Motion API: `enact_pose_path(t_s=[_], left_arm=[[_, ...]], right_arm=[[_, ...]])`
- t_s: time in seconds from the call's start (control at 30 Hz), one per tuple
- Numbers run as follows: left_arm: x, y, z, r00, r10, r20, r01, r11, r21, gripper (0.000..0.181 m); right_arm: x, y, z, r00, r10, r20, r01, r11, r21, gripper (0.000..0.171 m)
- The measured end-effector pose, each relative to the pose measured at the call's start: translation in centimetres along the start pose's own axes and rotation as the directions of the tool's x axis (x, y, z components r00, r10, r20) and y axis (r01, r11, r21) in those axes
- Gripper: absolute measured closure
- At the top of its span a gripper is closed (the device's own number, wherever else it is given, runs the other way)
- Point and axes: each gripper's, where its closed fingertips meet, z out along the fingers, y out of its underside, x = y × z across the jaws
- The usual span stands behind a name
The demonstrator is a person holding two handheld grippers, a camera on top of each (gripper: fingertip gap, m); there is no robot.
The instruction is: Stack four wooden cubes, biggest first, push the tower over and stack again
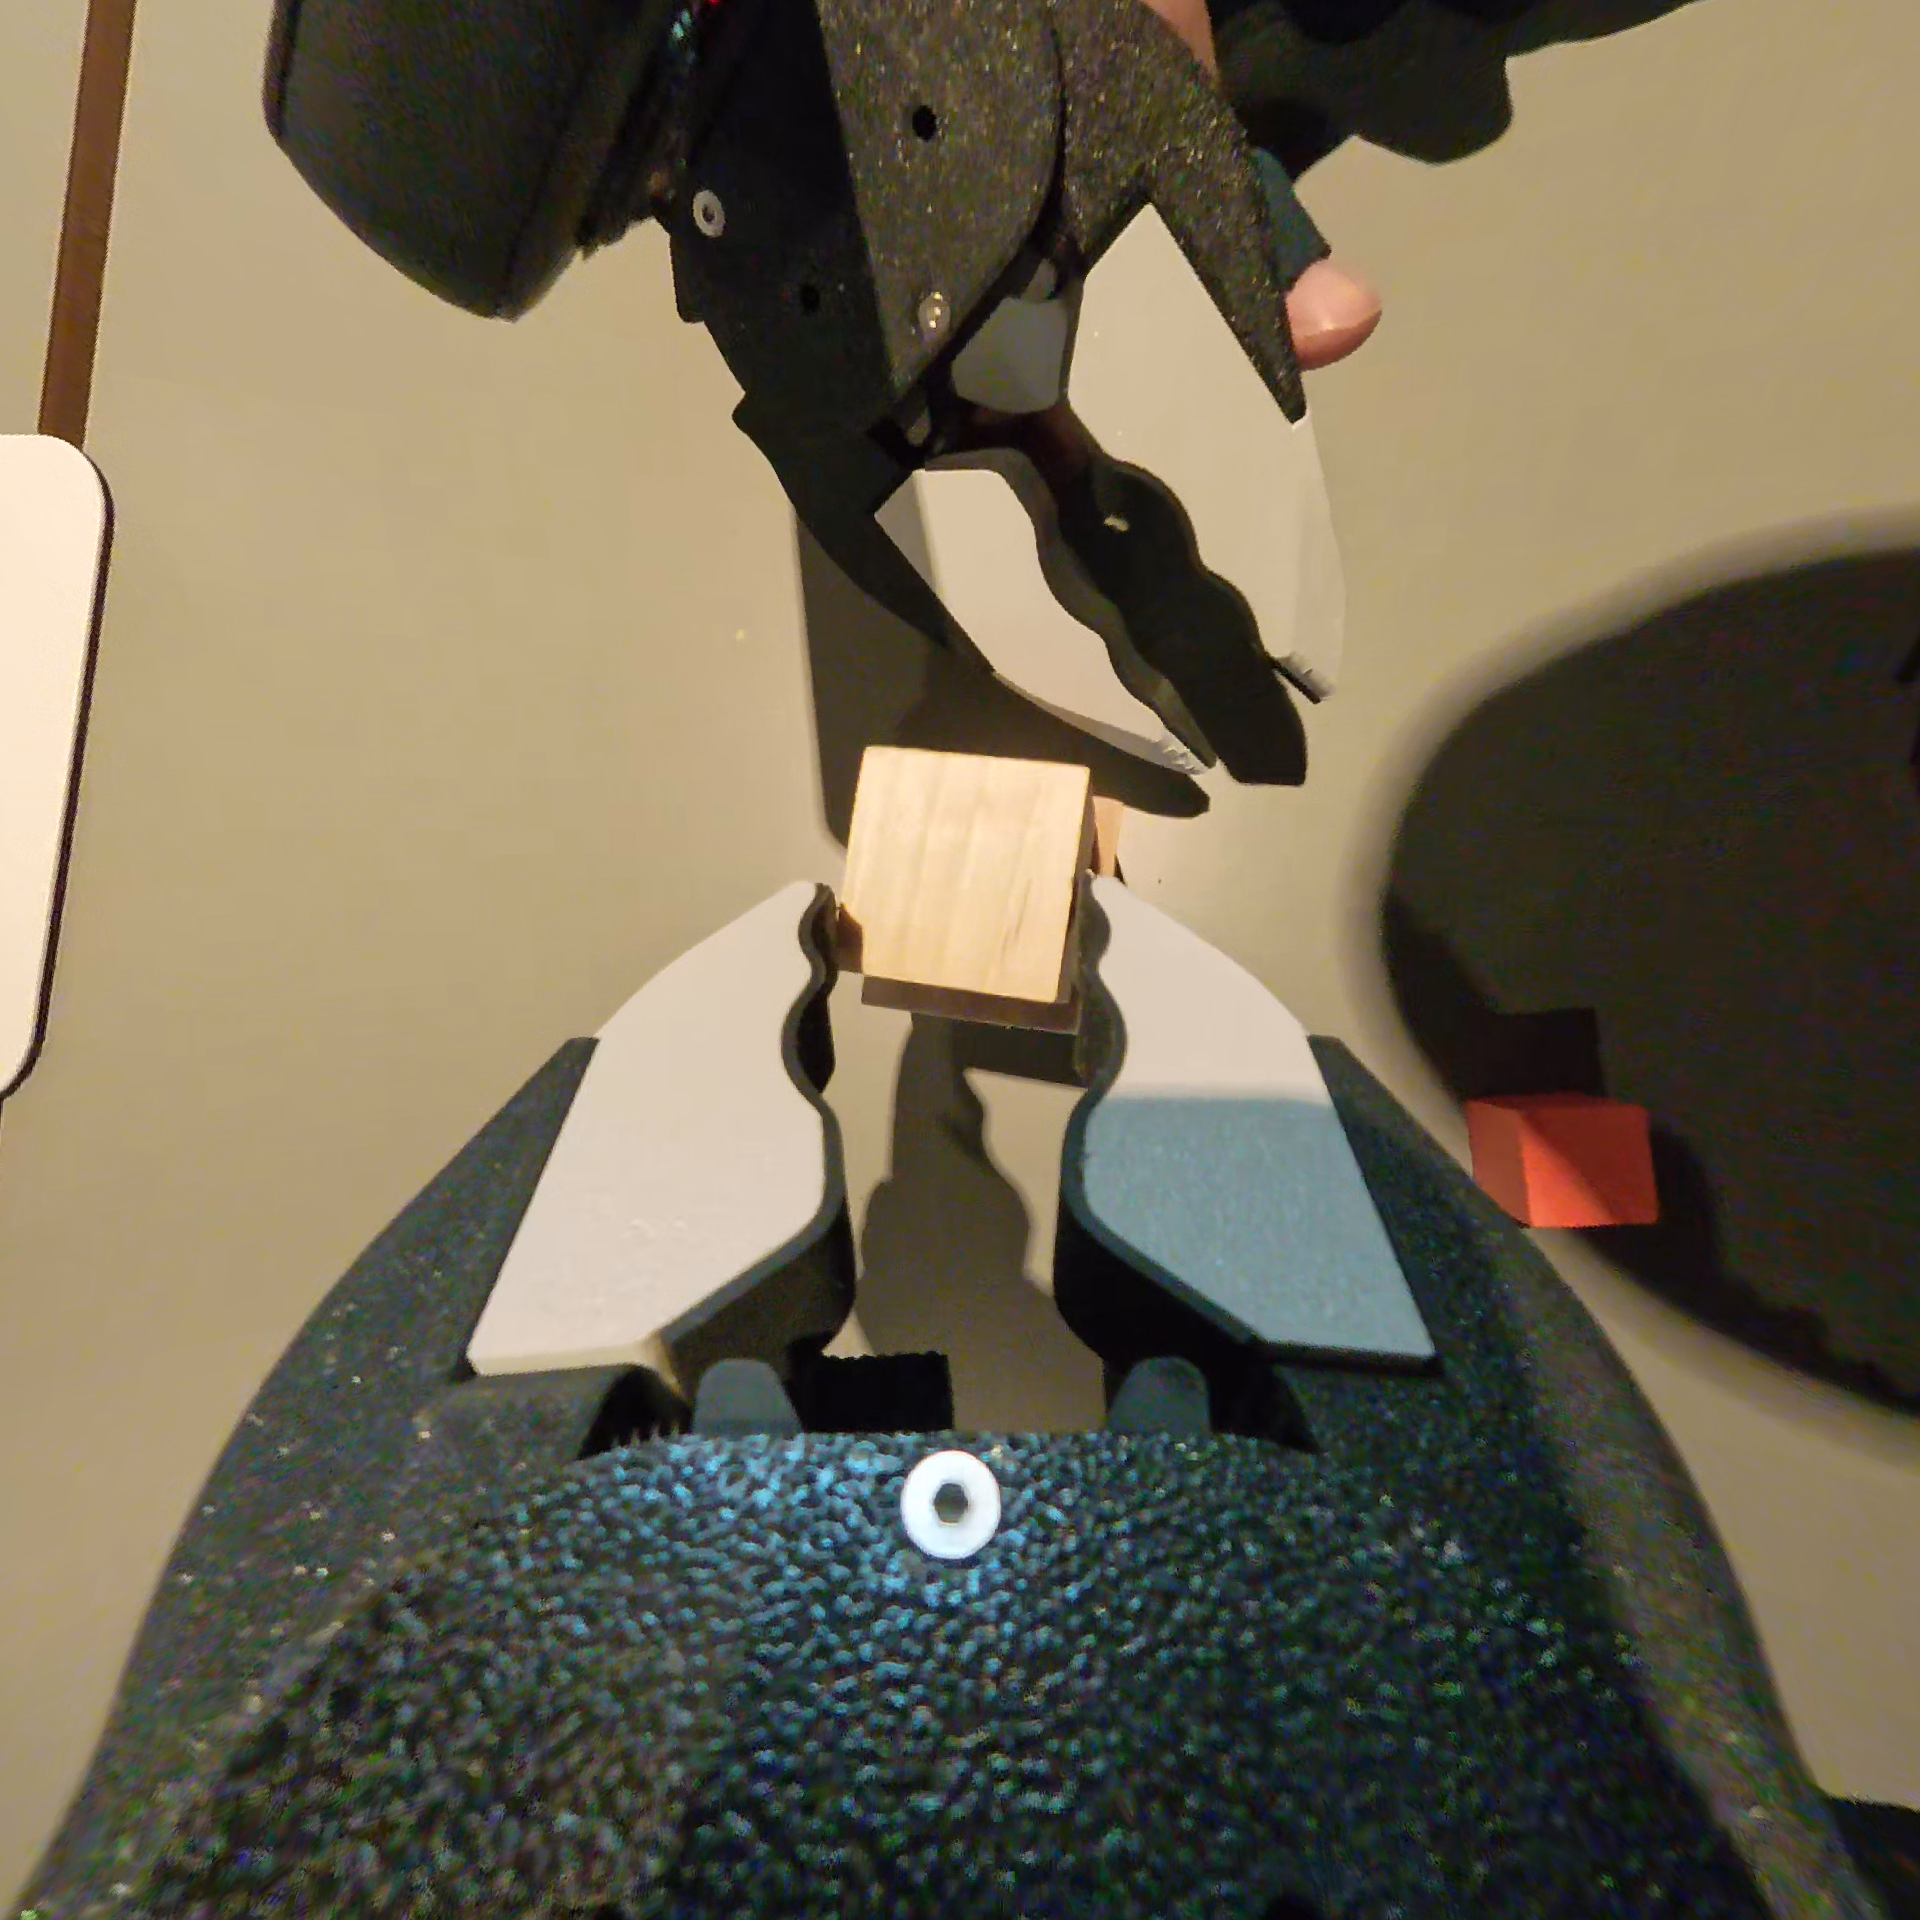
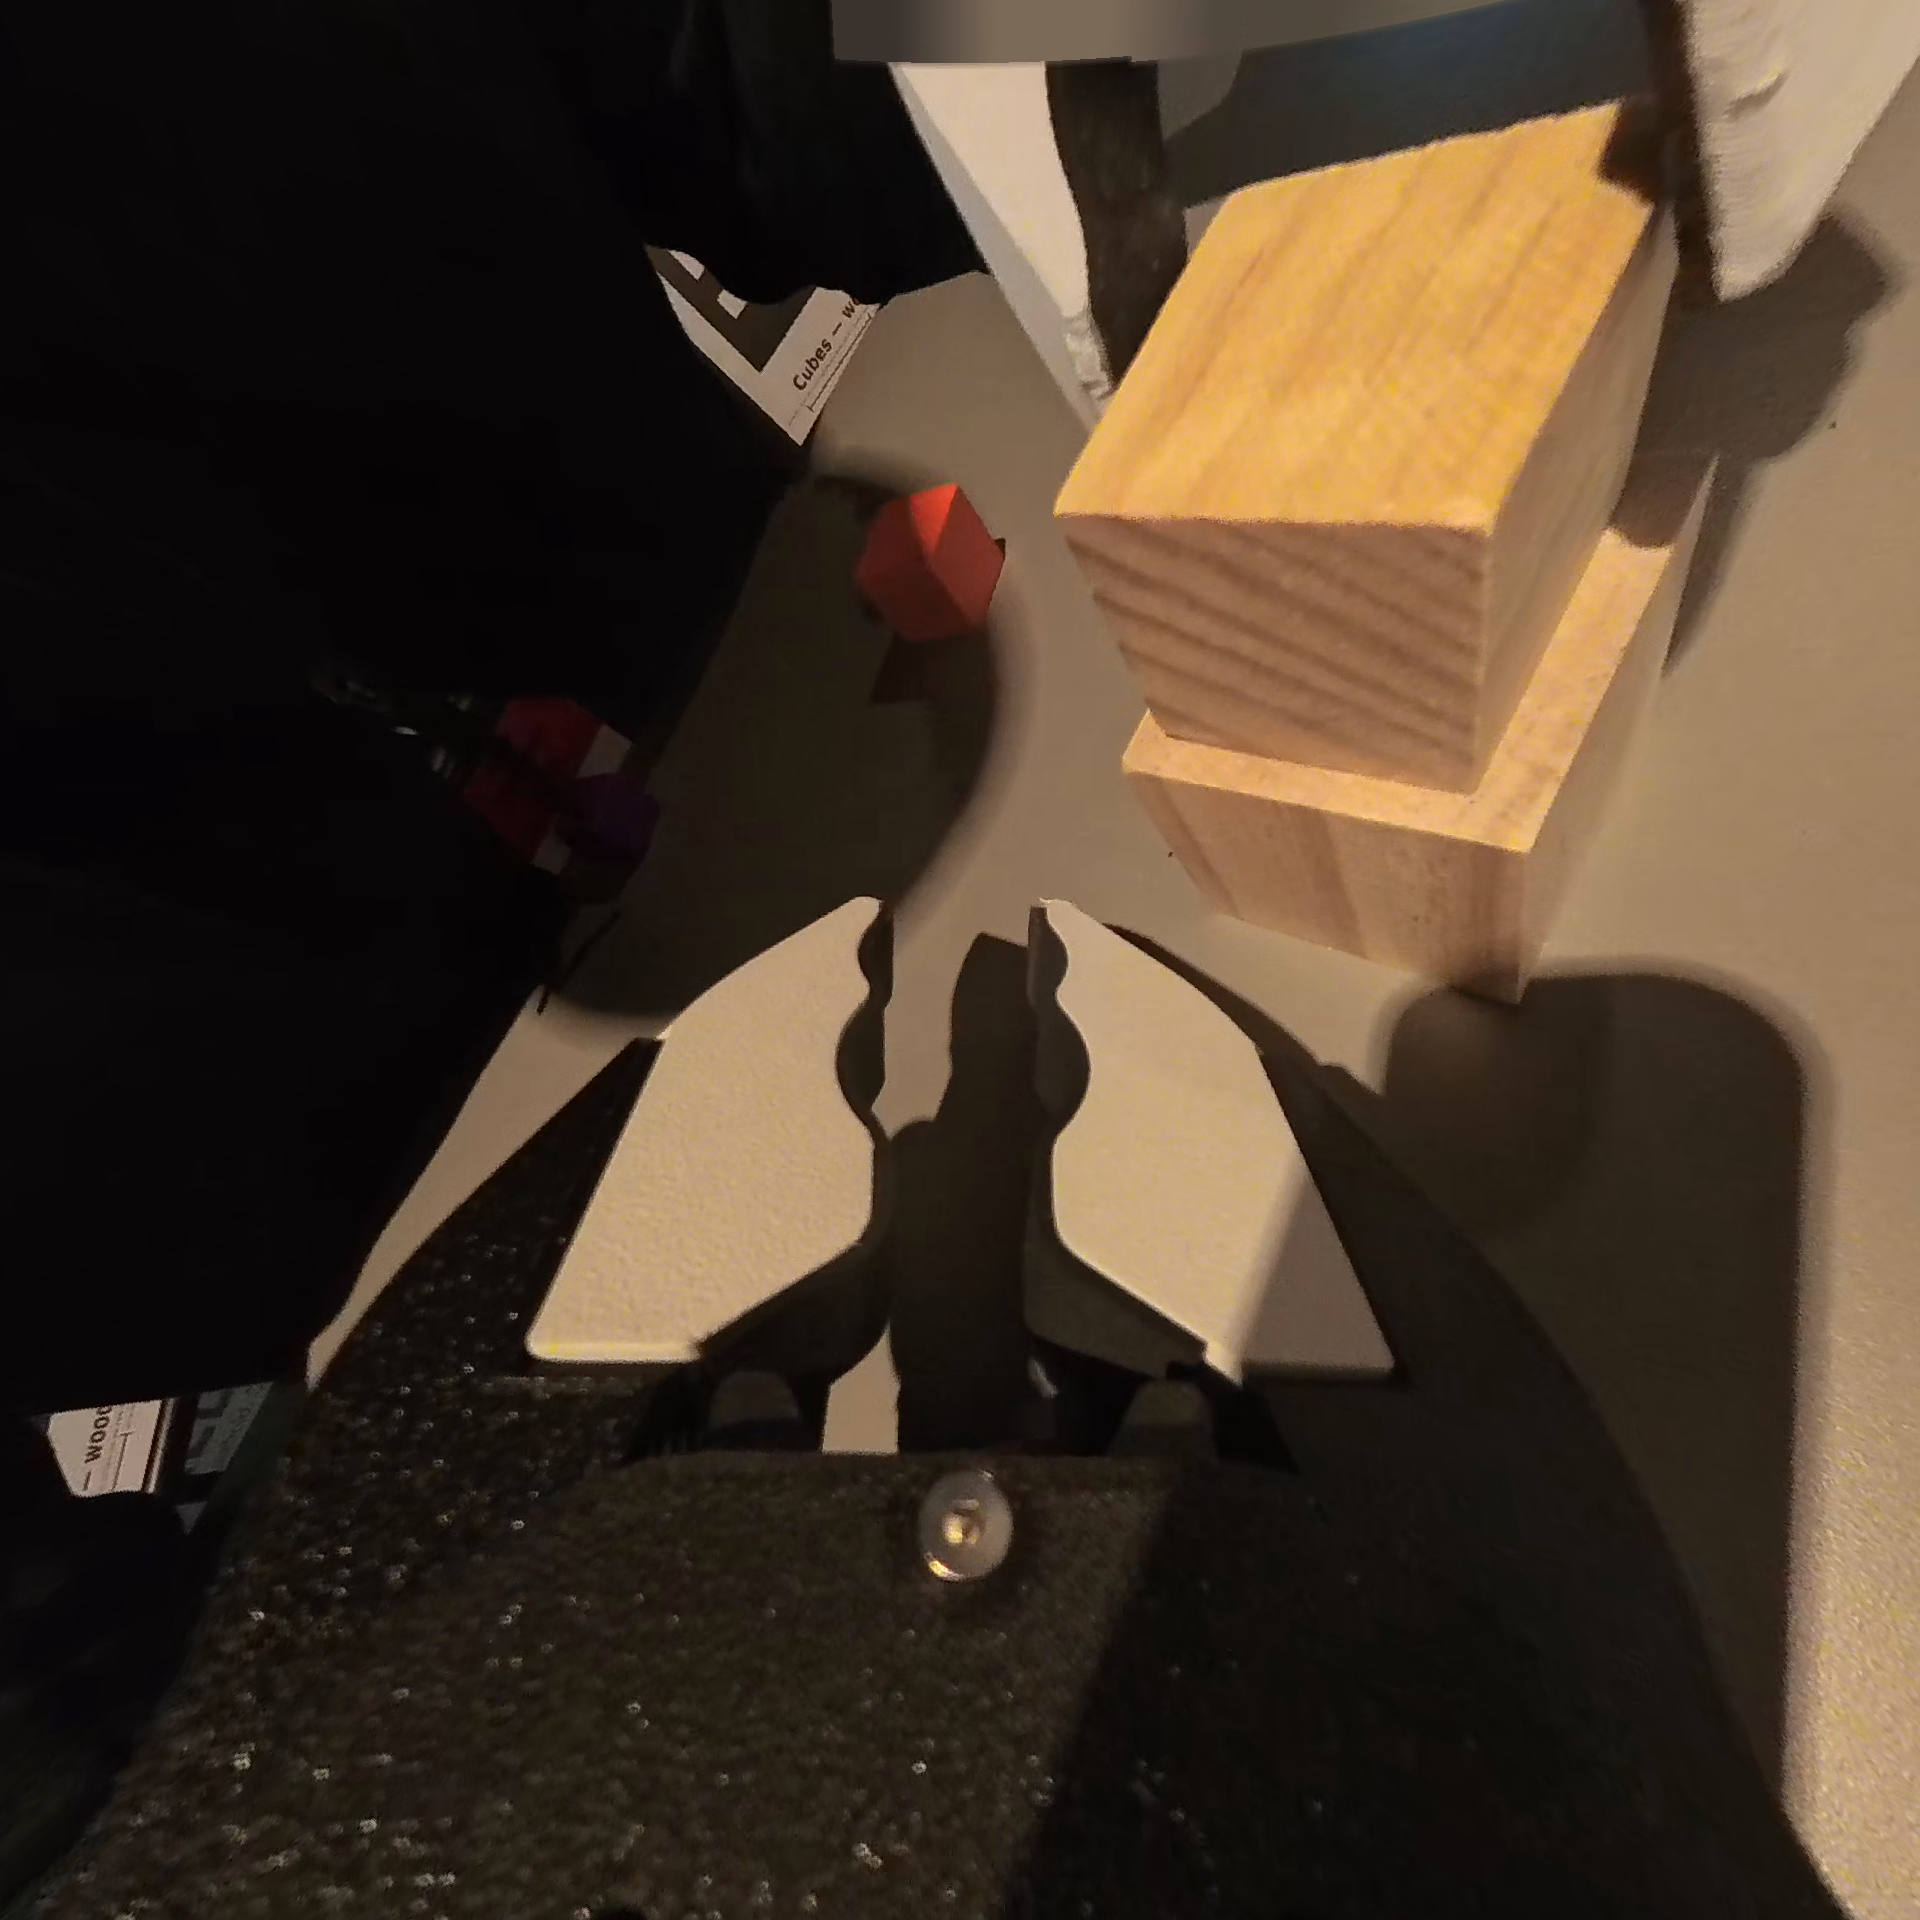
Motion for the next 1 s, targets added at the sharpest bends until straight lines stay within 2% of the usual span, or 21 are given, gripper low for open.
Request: enact_pose_path(t_s=[0.13, 0.33, 0.4, 0.5, 0.6, 0.67, 0.8, 1.0], left_arm=[[0.2, -0.2, 0.1, 1.000, 0.002, -0.005, -0.002, 1.000, 0.018, 0.137], [0.3, -0.3, -0.2, 1.000, 0.012, -0.006, -0.012, 0.998, 0.055, 0.121], [0.0, -0.8, -0.9, 0.999, 0.039, 0.004, -0.039, 0.991, 0.124, 0.115], [-1.5, -1.6, -2.8, 0.999, 0.031, 0.041, -0.043, 0.943, 0.331, 0.112], [-5.3, -0.8, -5.0, 0.986, -0.087, 0.144, -0.008, 0.831, 0.557, 0.118], [-8.7, 1.4, -5.3, 0.944, -0.220, 0.246, 0.019, 0.779, 0.627, 0.121], [-12.0, 5.7, -3.8, 0.864, -0.368, 0.344, 0.057, 0.750, 0.659, 0.126], [-12.7, 5.9, -4.6, 0.846, -0.424, 0.322, 0.084, 0.703, 0.707, 0.130]], right_arm=[[0.0, 0.0, 0.0, 1.000, 0.000, -0.001, 0.000, 1.000, 0.001, 0.147], [0.0, 0.0, 0.0, 1.000, -0.001, -0.001, 0.001, 1.000, 0.004, 0.147], [-0.1, 0.0, 0.0, 1.000, -0.002, 0.000, 0.002, 1.000, 0.004, 0.146], [-0.1, -0.1, -0.1, 1.000, -0.008, -0.001, 0.008, 1.000, 0.010, 0.147], [-0.1, -0.2, -0.2, 1.000, -0.013, -0.005, 0.013, 1.000, 0.020, 0.147], [-0.1, -0.3, -0.3, 1.000, -0.016, -0.012, 0.016, 0.999, 0.031, 0.147], [0.0, -0.6, -0.6, 0.999, -0.034, -0.039, 0.036, 0.997, 0.064, 0.148], [-0.2, -1.4, -1.5, 0.989, -0.092, -0.112, 0.109, 0.982, 0.154, 0.152]])
